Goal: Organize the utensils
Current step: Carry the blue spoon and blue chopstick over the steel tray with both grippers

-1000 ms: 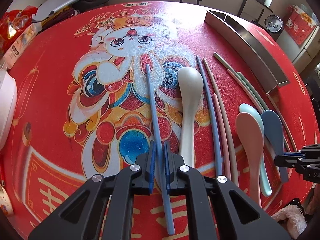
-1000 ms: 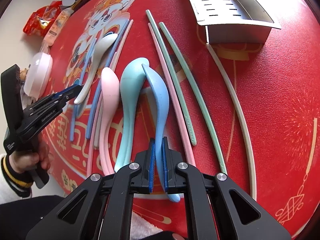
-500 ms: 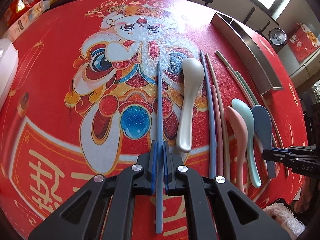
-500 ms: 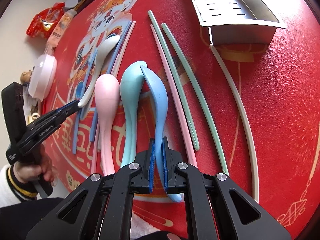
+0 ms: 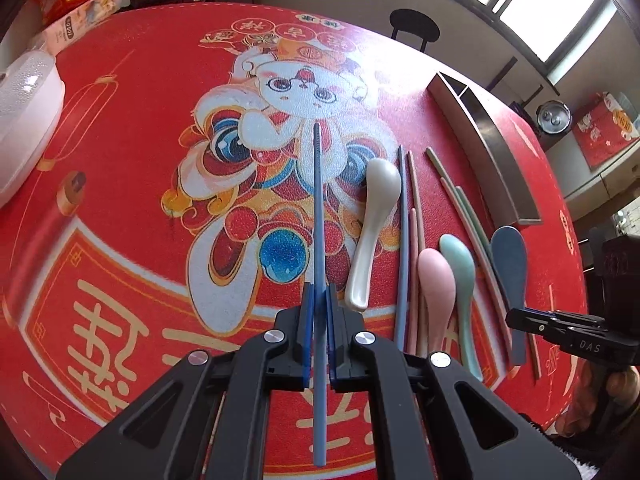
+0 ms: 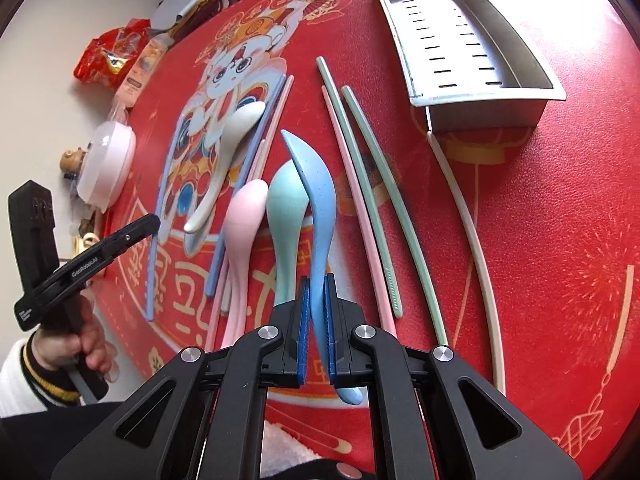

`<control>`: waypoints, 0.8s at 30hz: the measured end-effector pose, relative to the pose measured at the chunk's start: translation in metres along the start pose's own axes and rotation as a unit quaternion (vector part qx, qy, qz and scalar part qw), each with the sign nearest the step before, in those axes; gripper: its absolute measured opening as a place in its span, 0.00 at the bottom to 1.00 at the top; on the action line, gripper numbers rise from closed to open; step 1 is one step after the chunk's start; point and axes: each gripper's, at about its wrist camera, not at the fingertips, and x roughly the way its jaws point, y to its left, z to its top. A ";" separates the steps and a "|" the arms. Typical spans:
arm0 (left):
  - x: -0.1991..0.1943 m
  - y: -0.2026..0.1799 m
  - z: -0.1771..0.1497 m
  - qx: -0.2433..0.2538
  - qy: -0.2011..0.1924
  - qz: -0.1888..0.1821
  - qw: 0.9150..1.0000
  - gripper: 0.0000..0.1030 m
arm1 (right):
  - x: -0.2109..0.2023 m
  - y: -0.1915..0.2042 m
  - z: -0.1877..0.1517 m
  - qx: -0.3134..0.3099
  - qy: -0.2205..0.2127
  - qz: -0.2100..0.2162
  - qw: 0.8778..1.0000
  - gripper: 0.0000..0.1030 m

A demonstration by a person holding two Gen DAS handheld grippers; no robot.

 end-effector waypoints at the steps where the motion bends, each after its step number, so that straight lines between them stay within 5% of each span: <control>1: -0.004 -0.001 0.003 -0.005 -0.002 -0.004 1.000 0.05 | -0.002 -0.001 0.002 0.001 -0.002 0.003 1.000 0.06; 13: -0.014 -0.068 0.051 0.004 -0.042 -0.045 0.998 0.05 | -0.048 -0.021 0.034 0.006 -0.043 0.007 0.999 0.06; 24: 0.057 -0.163 0.114 -0.017 -0.025 -0.116 0.993 0.05 | -0.077 -0.069 0.094 0.021 -0.072 -0.033 0.997 0.06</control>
